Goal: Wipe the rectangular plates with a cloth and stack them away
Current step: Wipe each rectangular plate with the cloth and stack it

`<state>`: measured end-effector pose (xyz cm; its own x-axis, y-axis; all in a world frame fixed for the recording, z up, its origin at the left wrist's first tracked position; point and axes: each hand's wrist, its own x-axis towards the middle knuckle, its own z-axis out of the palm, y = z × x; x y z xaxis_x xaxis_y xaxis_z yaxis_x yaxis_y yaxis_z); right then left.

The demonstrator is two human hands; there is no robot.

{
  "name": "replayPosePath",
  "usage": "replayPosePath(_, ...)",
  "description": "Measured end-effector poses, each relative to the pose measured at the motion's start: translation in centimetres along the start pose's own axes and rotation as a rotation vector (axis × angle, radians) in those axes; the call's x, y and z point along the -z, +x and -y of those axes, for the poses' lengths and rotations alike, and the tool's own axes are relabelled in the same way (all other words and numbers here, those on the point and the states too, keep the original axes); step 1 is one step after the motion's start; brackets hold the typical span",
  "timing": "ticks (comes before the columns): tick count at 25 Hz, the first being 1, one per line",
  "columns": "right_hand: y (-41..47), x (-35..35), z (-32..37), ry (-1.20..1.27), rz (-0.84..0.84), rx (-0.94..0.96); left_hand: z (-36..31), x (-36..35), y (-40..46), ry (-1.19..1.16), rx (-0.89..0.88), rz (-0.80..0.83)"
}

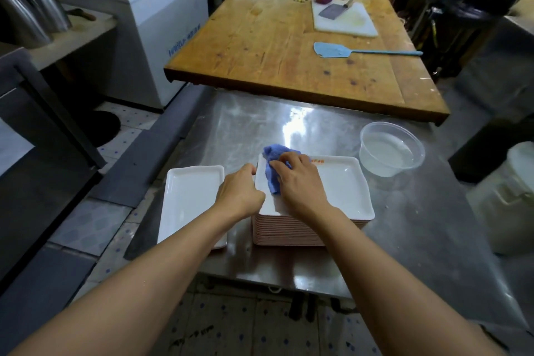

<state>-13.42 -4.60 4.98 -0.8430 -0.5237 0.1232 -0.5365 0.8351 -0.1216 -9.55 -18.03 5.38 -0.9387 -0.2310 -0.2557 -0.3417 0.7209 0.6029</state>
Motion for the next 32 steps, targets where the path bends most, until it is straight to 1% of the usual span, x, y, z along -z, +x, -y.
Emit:
replayPosePath(1,-0.5,0.3,-0.8,-0.019,-0.005,-0.024,-0.1,0.0,0.0,0.003,0.013,0.009)
replayPosePath(5,-3.0,2.0,-5.4,-0.034,-0.060,-0.235,-0.2,-0.2,0.0,-0.026,0.029,0.019)
replayPosePath(8,-3.4,2.8,-7.0,-0.096,-0.043,-0.278,-0.2,-0.1,-0.1,-0.027,0.034,0.011)
replayPosePath(10,-3.5,3.4,-7.1,-0.097,-0.023,-0.267,-0.4,-0.2,-0.4,-0.038,0.043,0.004)
replayPosePath(14,-5.5,4.8,-7.5,-0.077,0.074,-0.229,-0.8,-0.4,-0.6,-0.048,0.064,-0.028)
replayPosePath(16,-7.2,5.1,-7.1,-0.007,0.101,-0.227,-0.8,-0.4,-0.6,-0.034,0.071,-0.036)
replayPosePath(20,-9.8,5.2,-5.3,0.179,0.081,-0.250,-0.8,-0.4,-0.9,-0.046,0.067,-0.042)
replayPosePath(22,-9.8,4.9,-3.9,0.274,0.034,-0.215,-0.5,-0.3,-1.0,-0.078,0.062,-0.038)
replayPosePath(24,-9.0,4.4,-1.7,0.403,-0.028,-0.137,-0.2,-0.2,-1.1,-0.185,0.059,-0.012)
replayPosePath(27,-7.2,3.5,1.8,0.517,-0.021,-0.031,0.3,0.2,-1.3,-0.376,0.052,0.050)
replayPosePath(29,-6.1,2.6,3.0,0.514,0.004,-0.006,0.6,0.6,-1.4,-0.436,0.051,0.109)
replayPosePath(32,-4.6,2.0,2.9,0.474,0.057,-0.050,0.7,1.1,-1.4,-0.443,0.045,0.171)
